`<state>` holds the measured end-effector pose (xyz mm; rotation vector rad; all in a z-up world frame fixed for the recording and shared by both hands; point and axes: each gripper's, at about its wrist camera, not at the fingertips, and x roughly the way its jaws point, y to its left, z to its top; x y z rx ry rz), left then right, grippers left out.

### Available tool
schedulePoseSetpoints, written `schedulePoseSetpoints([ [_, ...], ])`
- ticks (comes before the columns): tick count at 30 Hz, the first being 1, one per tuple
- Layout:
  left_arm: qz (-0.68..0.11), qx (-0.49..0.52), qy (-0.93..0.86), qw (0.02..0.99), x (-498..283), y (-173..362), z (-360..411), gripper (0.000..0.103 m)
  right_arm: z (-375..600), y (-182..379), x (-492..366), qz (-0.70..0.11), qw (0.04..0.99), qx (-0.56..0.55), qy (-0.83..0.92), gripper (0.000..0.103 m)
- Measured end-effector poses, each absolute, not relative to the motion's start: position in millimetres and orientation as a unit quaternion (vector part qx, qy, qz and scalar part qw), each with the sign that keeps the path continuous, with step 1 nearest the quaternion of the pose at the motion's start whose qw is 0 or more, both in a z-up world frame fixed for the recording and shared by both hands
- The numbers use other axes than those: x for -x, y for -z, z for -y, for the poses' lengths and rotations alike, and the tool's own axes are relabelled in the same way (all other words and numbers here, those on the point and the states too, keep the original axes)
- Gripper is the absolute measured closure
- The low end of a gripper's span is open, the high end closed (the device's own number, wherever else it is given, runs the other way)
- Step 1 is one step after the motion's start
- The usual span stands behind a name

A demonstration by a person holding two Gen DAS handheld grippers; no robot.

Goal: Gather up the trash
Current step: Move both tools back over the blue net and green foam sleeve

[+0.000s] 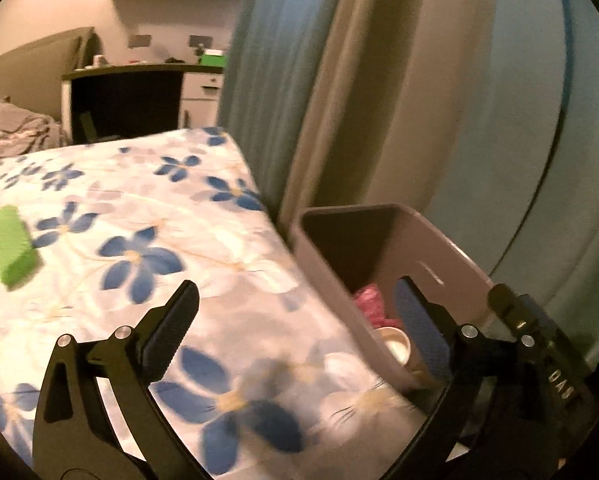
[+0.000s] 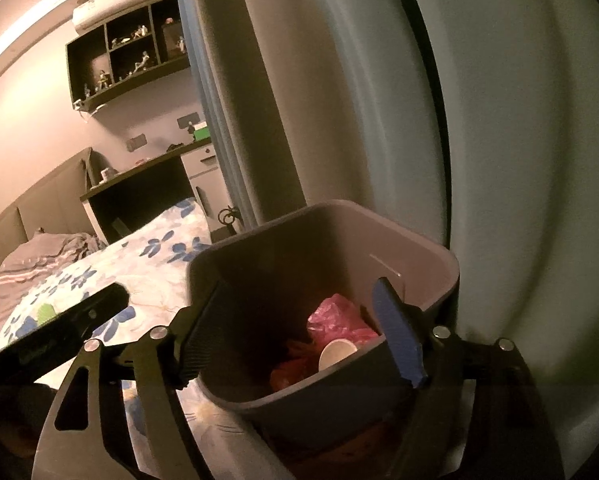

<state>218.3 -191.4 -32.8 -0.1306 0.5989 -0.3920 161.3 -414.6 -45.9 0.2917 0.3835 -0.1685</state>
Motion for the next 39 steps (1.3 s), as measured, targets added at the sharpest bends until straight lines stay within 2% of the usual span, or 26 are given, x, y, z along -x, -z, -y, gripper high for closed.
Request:
schedulePoseSetpoints([
  [11, -0.280, 0.063, 0.093, 0.953, -196.1, 24.4, 96.6, 0.007, 366.6, 33.3, -158.9, -0.184, 0.974, -0.128, 0.032, 0.024],
  [23, -0.270, 0.084, -0.028, 0.959, -200.3, 24.0, -21.3, 0.007, 270.0, 28.0, -181.6, -0.204, 0.973, -0.090, -0.066, 0.024],
  [31, -0.260, 0.104, -0.107, 0.954, -214.1, 27.4, -93.9, 0.007, 187.3, 26.6, -217.2, -0.212, 0.966, -0.046, -0.141, 0.024],
  [39, -0.244, 0.114, -0.171, 0.948, -229.6, 31.4, -142.4, 0.007, 110.6, 43.1, -275.1, -0.254, 0.949, -0.015, -0.189, 0.024],
])
